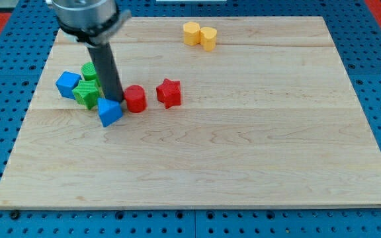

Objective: Move the blue cube to the bottom of the green circle

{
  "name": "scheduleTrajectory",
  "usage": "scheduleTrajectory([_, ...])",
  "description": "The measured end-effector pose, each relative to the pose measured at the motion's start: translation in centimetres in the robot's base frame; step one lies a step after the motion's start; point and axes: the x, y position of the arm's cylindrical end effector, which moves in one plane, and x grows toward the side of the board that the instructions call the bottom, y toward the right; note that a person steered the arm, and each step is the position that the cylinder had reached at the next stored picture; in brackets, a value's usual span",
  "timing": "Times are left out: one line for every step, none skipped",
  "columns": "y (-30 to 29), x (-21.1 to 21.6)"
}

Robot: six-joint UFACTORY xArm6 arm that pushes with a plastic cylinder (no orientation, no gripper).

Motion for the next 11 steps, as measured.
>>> scheduleTrajectory([3.8,0.2])
scheduleTrajectory([6.0,-1.3])
scheduleTrajectory([7.8,-3.2])
scheduleTrajectory([3.7,-7.8])
scheduleTrajectory([-6.2,-11.9])
scheduleTrajectory([-12.0,-9.5])
scheduleTrajectory([-12.7,-5.4])
scheduleTrajectory([-11.4,-1.4])
scheduleTrajectory([-7.5,2.3])
scheduleTrajectory([-8.3,4.3])
scheduleTrajectory([-9.7,5.5])
